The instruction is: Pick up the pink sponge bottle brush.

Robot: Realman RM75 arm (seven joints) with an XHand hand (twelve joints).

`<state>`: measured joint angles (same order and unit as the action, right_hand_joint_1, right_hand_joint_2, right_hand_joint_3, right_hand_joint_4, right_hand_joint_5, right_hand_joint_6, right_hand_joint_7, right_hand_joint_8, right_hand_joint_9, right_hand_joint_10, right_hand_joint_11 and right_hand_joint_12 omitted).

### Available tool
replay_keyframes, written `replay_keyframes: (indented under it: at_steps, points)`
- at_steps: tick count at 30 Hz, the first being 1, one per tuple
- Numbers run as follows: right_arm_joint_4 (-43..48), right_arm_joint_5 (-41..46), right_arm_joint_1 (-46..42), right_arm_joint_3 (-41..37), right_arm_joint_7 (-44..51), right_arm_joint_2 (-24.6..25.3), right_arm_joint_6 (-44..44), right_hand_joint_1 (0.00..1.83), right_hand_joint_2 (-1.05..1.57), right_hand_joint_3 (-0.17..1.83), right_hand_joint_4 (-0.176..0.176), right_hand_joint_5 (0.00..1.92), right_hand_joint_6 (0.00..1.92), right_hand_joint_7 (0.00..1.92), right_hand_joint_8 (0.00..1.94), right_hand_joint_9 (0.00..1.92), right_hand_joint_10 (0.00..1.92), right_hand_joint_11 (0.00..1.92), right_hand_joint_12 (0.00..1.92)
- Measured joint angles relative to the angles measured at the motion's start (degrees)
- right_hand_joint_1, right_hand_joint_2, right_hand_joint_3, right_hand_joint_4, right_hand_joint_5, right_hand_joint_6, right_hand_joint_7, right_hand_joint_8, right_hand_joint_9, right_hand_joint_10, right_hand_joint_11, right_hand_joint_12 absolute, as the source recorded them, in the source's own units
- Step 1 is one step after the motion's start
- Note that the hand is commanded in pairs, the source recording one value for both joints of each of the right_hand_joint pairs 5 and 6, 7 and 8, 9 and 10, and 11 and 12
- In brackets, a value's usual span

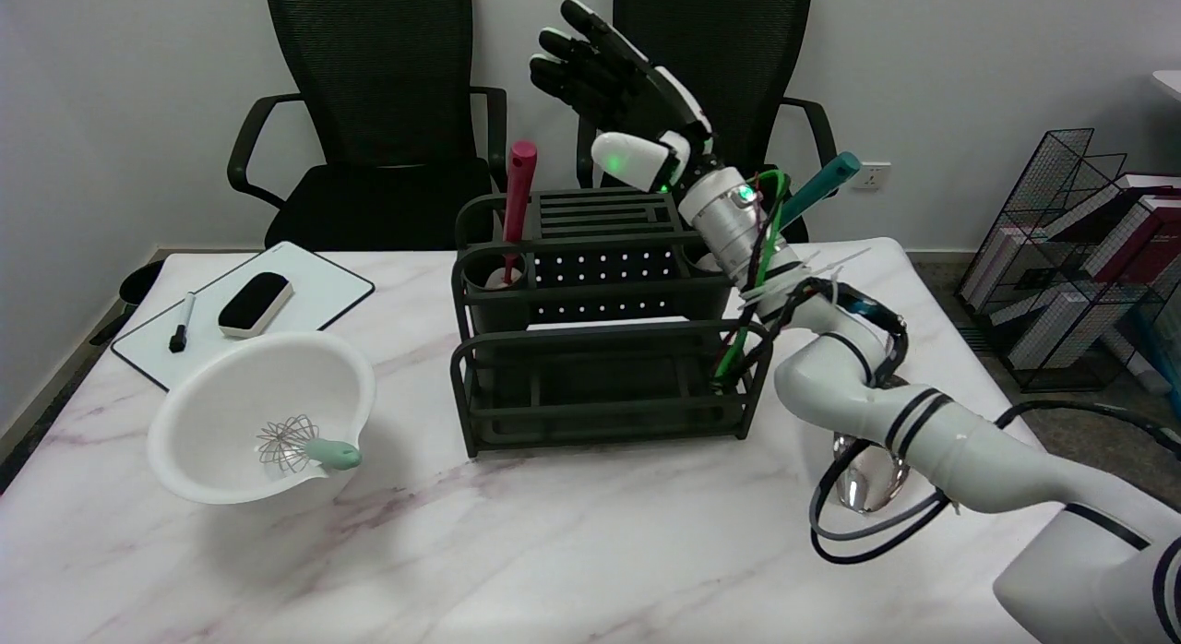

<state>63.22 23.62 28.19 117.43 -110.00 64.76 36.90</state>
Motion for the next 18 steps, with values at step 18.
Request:
replay_keyframes:
  at_steps: [18]
  points:
    - [-9.38,-1.82,5.47,3.74,-0.27,5.26,-0.4,1.26,-0.32,1.17,0.0,0.1,0.1,0.29,0.29,0.46,0.46,0.4,0.4]
